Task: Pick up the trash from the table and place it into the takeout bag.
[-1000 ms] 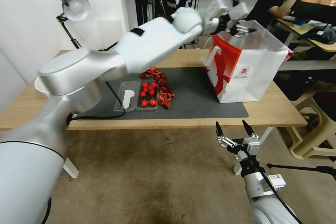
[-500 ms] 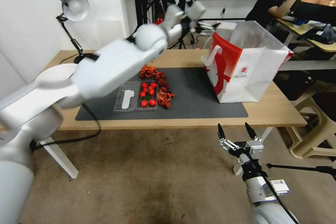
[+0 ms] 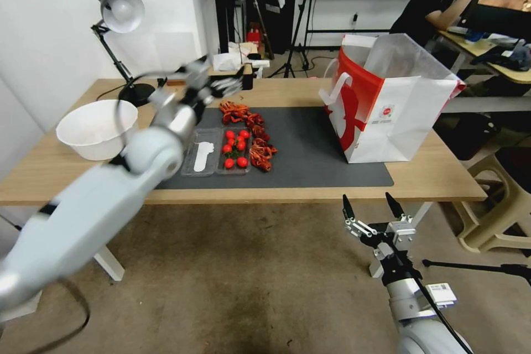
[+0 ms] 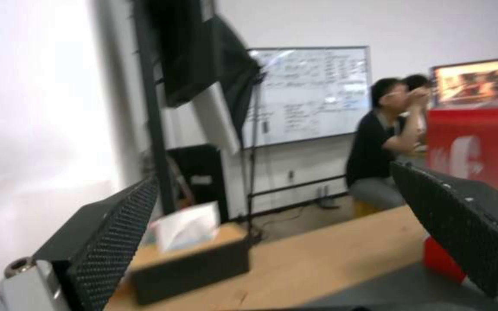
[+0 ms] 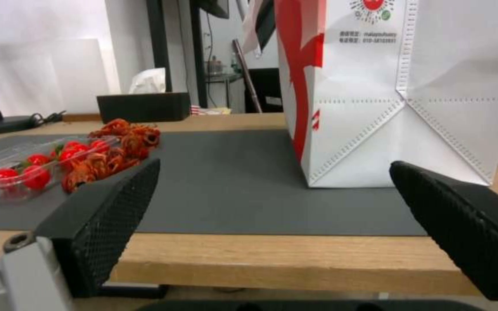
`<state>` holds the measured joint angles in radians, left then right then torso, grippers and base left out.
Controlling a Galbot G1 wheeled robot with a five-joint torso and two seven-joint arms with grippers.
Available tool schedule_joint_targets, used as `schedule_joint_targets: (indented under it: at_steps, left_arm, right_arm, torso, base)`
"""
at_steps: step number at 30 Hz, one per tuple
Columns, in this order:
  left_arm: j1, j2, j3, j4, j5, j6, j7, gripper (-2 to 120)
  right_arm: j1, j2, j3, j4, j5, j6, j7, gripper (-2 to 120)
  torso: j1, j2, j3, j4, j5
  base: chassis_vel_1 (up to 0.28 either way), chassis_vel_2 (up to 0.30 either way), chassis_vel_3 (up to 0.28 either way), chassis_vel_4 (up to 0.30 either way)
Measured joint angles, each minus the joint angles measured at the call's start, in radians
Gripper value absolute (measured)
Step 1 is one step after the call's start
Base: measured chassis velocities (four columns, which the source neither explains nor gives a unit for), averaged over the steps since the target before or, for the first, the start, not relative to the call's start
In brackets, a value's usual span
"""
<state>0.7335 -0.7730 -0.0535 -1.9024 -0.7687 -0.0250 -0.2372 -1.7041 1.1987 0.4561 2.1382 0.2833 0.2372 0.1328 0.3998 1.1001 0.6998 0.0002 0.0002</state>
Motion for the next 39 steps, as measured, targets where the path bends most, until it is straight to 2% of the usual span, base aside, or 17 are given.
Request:
schedule_joint_targets:
  at_steps: [2,3,4,5,6,7,10,11,14,15,18,19,22,26,39]
  left_arm:
    - [0.088,-0.012,-0.057,-0.011,0.059,0.0,-0.013,100]
    - [0.088,-0.012,-0.057,-0.011,0.059,0.0,-0.013,100]
    - [0.129,-0.034,-0.09,-0.013,0.083,0.0,-0.012,100]
    - [0.174,-0.051,-0.134,-0.023,0.099,0.0,-0.009,100]
    - [0.236,-0.071,-0.185,-0.037,0.118,-0.001,0.001,100]
    - [0.236,-0.071,-0.185,-0.037,0.118,-0.001,0.001,100]
    - [0.492,-0.144,-0.348,-0.083,0.176,-0.038,0.072,100]
    - [0.492,-0.144,-0.348,-0.083,0.176,-0.038,0.072,100]
    - [0.644,-0.2,-0.462,-0.099,0.222,-0.106,0.127,100]
    - [0.644,-0.2,-0.462,-0.099,0.222,-0.106,0.127,100]
    - [0.807,-0.273,-0.543,-0.105,0.305,-0.208,0.136,100]
    - [0.807,-0.273,-0.543,-0.105,0.305,-0.208,0.136,100]
    - [0.915,-0.342,-0.581,-0.101,0.356,-0.29,0.132,100]
    - [0.958,-0.383,-0.594,-0.093,0.387,-0.344,0.128,100]
    - [0.993,-0.427,-0.617,-0.09,0.385,-0.381,0.132,100]
  right_arm:
    - [-0.027,0.018,0.013,0.012,-0.012,0.011,-0.001,100]
    - [-0.027,0.018,0.013,0.012,-0.012,0.011,-0.001,100]
    - [-0.05,0.035,0.026,0.022,-0.02,0.02,-0.001,100]
    - [-0.06,0.042,0.032,0.028,-0.024,0.023,-0.001,100]
    - [-0.064,0.045,0.036,0.033,-0.027,0.025,-0.001,100]
    - [-0.064,0.045,0.036,0.033,-0.027,0.025,-0.001,100]
    - [-0.074,0.05,0.038,0.044,-0.03,0.025,-0.001,100]
    - [-0.074,0.05,0.038,0.044,-0.03,0.025,-0.001,100]
    - [-0.083,0.05,0.038,0.045,-0.032,0.028,-0.005,100]
    - [-0.083,0.05,0.038,0.045,-0.032,0.028,-0.005,100]
    - [-0.087,0.051,0.037,0.039,-0.031,0.038,-0.012,100]
    - [-0.087,0.051,0.037,0.039,-0.031,0.038,-0.012,100]
    - [-0.086,0.053,0.033,0.036,-0.015,0.041,-0.026,100]
    - [-0.081,0.052,0.031,0.035,-0.008,0.039,-0.039,100]
    - [-0.045,0.024,0.032,0.018,0.056,0.022,-0.083,100]
  torso:
    - [0.0,0.0,0.0,0.0012,0.0002]
    - [0.0,0.0,0.0,0.0012,0.0002]
    - [0.0,0.0,0.0,-0.0016,-0.0008]
    - [0.0,0.0,0.0,-0.0022,-0.0011]
    - [0.0,0.0,0.0,-0.0018,0.0002]
    - [0.0,0.0,0.0,-0.0018,0.0002]
    - [0.0,0.0,0.0,0.0007,-0.0007]
    - [0.0,0.0,0.0,0.0007,-0.0007]
    - [0.0,0.0,0.0,0.0003,0.0]
    - [0.0,0.0,0.0,0.0003,0.0]
    - [0.0,0.0,0.0,-0.0001,0.0002]
    - [0.0,0.0,0.0,-0.0001,0.0002]
    - [0.0,0.0,0.0,0.0,0.0001]
    - [0.0,0.0,0.0,-0.0002,0.0001]
    - [0.0,0.0,0.0,-0.0003,-0.0001]
  base:
    - [0.0,0.0,0.0,0.0]
    - [0.0,0.0,0.0,0.0]
    - [0.0,0.0,0.0,0.0]
    - [0.0,0.0,0.0,0.0]
    - [0.0,0.0,0.0,0.0]
    - [0.0,0.0,0.0,0.0]
    - [0.0,0.0,0.0,0.0]
    - [0.0,0.0,0.0,0.0]
    - [0.0,0.0,0.0,0.0]
    - [0.0,0.0,0.0,0.0]
    - [0.0,0.0,0.0,0.0]
    - [0.0,0.0,0.0,0.0]
    - [0.0,0.0,0.0,0.0]
    - [0.0,0.0,0.0,0.0]
    - [0.0,0.0,0.0,0.0]
